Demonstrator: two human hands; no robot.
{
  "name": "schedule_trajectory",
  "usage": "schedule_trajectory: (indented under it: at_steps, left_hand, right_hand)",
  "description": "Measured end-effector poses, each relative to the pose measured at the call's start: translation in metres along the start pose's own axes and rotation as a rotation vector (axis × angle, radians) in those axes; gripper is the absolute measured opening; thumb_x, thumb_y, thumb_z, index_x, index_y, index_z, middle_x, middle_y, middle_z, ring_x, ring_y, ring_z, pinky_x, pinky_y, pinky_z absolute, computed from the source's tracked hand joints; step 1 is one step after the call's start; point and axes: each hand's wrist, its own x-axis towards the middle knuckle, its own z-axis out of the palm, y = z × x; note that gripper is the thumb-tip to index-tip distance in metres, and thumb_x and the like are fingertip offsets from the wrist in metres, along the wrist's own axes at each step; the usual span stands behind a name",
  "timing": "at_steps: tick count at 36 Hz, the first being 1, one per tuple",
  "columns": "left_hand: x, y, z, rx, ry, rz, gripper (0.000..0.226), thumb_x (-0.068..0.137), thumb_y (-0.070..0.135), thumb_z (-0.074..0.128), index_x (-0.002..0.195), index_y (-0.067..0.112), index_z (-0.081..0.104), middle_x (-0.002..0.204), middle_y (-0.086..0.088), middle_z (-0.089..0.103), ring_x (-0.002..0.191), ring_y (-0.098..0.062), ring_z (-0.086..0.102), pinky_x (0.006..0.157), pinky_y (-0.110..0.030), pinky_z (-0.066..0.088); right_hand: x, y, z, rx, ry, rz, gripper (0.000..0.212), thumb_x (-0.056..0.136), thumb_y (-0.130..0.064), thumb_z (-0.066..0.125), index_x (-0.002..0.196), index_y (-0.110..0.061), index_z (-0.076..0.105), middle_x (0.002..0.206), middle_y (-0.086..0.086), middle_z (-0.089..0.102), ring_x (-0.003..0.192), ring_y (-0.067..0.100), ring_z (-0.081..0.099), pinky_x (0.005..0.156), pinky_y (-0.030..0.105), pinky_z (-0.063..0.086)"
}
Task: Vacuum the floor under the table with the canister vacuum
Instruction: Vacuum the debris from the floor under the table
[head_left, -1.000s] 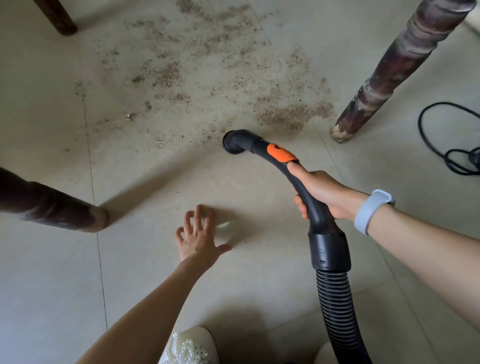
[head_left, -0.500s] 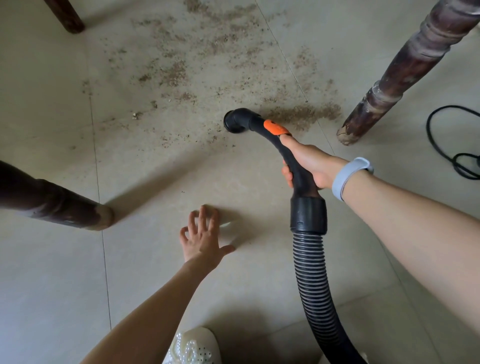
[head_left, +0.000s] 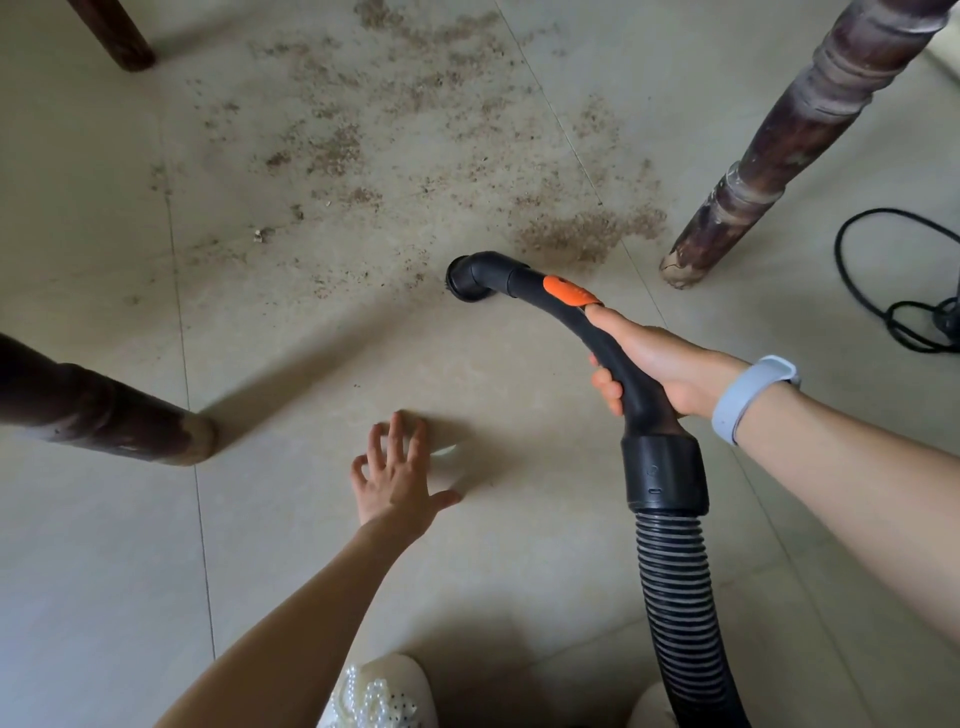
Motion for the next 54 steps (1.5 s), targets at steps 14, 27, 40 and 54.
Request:
schedule_trajectory:
  at_steps: [14,27,40,54]
  left_hand:
    - [-0.001,0.000,-0.002,-0.003,-0.013,-0.002,0.099,0.080,0.065,0.057,0.152,0.027,0.002,0.159,0.000,-0.015,0.145,-0.025,-0.011,0.113,-0.044,0.012]
    - [-0.002,-0.004,0.001,-0.008,0.007,0.023,0.097,0.080,0.067,0.055,0.151,0.028,0.002,0.158,0.002,-0.015,0.144,-0.025,-0.010,0.113,-0.046,0.012]
    - [-0.002,-0.007,0.002,-0.015,0.013,0.038,0.098,0.081,0.068,0.052,0.152,0.027,-0.002,0.159,0.002,-0.017,0.145,-0.024,-0.013,0.115,-0.046,0.010]
    - [-0.010,-0.019,0.012,-0.076,0.101,-0.002,0.087,0.082,0.067,0.052,0.151,0.032,0.011,0.159,-0.002,-0.007,0.145,-0.024,-0.008,0.115,-0.043,0.006]
  right_hand:
    - [0.008,-0.002,0.022,-0.011,0.009,-0.055,0.053,0.088,-0.062,0.050,0.085,-0.009,0.045,0.054,0.005,0.047,0.036,0.017,0.043,0.041,0.021,0.041]
    - [0.023,-0.031,0.052,-0.056,0.019,-0.159,0.048,0.091,-0.057,0.049,0.089,-0.009,0.046,0.058,0.007,0.047,0.035,0.017,0.045,0.042,0.021,0.045]
    - [0.008,0.018,0.051,-0.210,0.054,-0.247,0.046,0.093,-0.052,0.046,0.081,-0.008,0.045,0.053,0.009,0.052,0.037,0.021,0.048,0.042,0.025,0.044]
    - [-0.002,0.028,0.054,-0.214,0.039,-0.202,0.046,0.092,-0.053,0.048,0.082,-0.008,0.045,0.056,0.010,0.051,0.039,0.021,0.049,0.043,0.026,0.045]
